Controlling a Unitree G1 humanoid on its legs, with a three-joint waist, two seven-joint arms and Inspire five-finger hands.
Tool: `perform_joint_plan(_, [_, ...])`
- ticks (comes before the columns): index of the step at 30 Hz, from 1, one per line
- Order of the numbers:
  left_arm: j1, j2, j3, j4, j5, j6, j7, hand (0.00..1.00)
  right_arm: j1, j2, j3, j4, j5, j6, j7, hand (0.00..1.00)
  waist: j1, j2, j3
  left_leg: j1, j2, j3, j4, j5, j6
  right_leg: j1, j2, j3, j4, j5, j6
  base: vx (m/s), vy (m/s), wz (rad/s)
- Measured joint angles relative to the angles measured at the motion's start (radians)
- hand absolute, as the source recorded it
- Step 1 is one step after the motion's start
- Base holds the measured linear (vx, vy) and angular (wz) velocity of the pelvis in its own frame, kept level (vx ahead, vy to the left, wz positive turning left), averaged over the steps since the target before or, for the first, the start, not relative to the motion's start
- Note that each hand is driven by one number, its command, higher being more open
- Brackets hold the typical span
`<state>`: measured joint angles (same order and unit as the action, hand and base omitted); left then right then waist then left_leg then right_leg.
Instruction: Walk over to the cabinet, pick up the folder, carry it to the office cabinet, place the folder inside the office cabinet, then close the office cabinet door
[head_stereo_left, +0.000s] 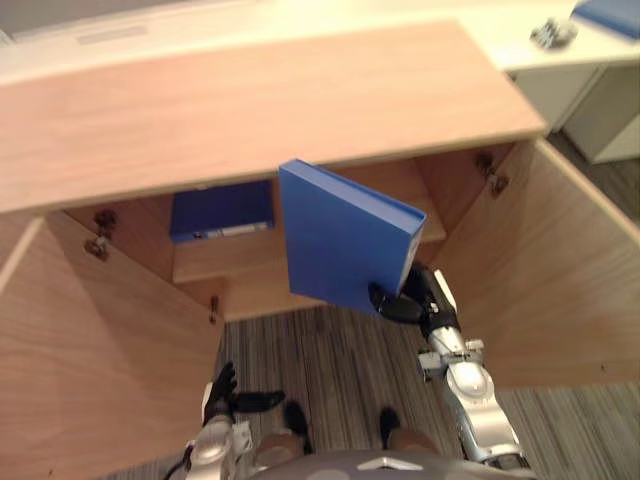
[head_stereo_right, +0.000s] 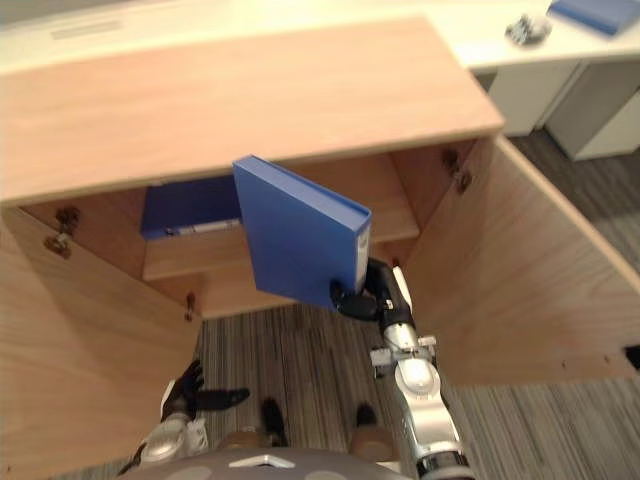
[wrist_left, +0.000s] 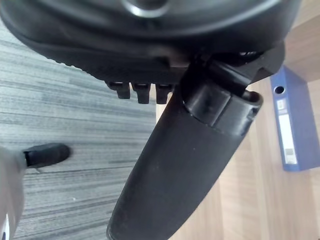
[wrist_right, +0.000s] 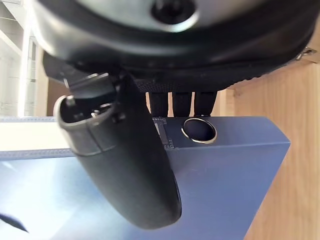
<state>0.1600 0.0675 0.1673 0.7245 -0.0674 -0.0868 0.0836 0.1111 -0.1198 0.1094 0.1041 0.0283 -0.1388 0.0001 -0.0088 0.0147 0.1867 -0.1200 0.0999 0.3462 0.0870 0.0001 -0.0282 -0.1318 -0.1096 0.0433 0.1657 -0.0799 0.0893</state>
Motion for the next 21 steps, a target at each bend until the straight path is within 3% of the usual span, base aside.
perform_joint_plan(4, [-0.058,0.003,-0.027,-0.07,-0.001,0.0,0.001,1.0,-0.083,-0.004,0.004,0.005,0.015,0.0,-0.013,0.0,0.0,0.018,0.093,-0.202,0.066,-0.011,0.291,-0.103,0.03,-0.165,0.017,0.011,0.194,-0.055,0.002,-0.15,0.01,-0.08])
perform_joint_plan(8, [-0.082,-0.018,-0.028,-0.188,-0.005,-0.008,0.004,1.0,-0.108,-0.003,0.027,-0.028,0.046,0.009,-0.051,0.0,0.006,0.021,0.13,-0.357,0.101,-0.029,0.464,-0.171,0.037,-0.326,0.007,0.009,0.38,-0.13,0.005,-0.14,0.003,0.04])
perform_joint_plan(14, [-0.12,-0.062,-0.025,-0.294,-0.043,-0.015,0.02,1.0,-0.168,0.031,0.076,-0.194,0.15,0.009,-0.074,0.0,0.021,0.03,0.14,-0.537,0.138,-0.031,0.589,-0.201,0.042,-0.524,0.01,0.005,0.521,-0.165,-0.005,-0.1,0.004,-0.05])
perform_joint_plan(21, [-0.187,-0.105,-0.024,-0.352,-0.071,-0.025,0.036,1.0,-0.328,0.125,-0.024,-0.206,0.365,-0.038,-0.157,0.0,0.055,0.035,0.144,-0.718,0.155,-0.072,0.679,-0.211,0.046,-0.691,0.003,-0.04,0.623,-0.19,-0.019,-0.03,-0.029,0.09])
